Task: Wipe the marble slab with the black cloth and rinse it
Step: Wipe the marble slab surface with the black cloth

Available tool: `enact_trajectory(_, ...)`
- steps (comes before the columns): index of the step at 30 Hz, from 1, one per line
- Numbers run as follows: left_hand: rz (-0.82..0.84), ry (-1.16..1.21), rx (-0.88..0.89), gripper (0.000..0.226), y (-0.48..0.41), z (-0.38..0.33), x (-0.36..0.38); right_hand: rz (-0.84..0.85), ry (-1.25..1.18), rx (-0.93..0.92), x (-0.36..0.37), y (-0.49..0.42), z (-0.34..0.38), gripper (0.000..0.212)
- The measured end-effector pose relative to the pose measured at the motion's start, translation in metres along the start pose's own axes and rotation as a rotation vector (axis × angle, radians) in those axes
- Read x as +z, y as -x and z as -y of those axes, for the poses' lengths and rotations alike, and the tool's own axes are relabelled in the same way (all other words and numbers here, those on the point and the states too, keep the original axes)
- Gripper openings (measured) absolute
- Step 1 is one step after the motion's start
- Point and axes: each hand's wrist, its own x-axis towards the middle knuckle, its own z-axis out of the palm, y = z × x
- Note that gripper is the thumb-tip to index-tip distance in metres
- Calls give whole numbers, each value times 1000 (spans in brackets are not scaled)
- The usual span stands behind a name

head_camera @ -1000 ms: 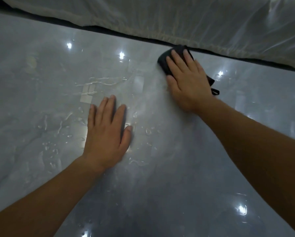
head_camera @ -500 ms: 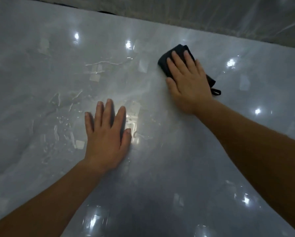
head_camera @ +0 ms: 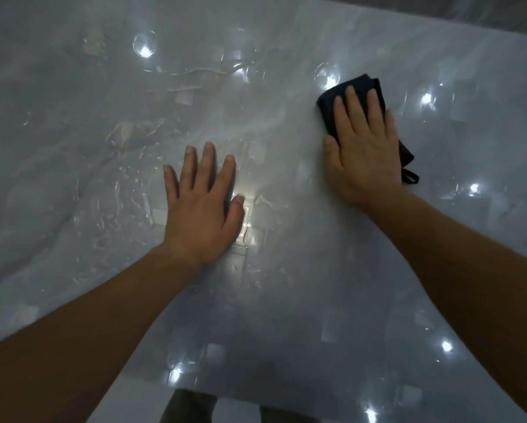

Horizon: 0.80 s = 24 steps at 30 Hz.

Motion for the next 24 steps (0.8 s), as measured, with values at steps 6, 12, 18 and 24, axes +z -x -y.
enact_trajectory(6,25,108,50,66,2,10,-7,103,93,-432,25,95,69,63)
enact_trajectory(12,-28,129,99,55,33,36,-16,89,31,-242,12,47,46,63)
enact_trajectory(18,-1,55,110,57,60,57,-4,47,59,-243,30,73,111,66)
enact_trajectory(24,23,-1,170,61,76,59,7,151,98,-496,37,154,85,60)
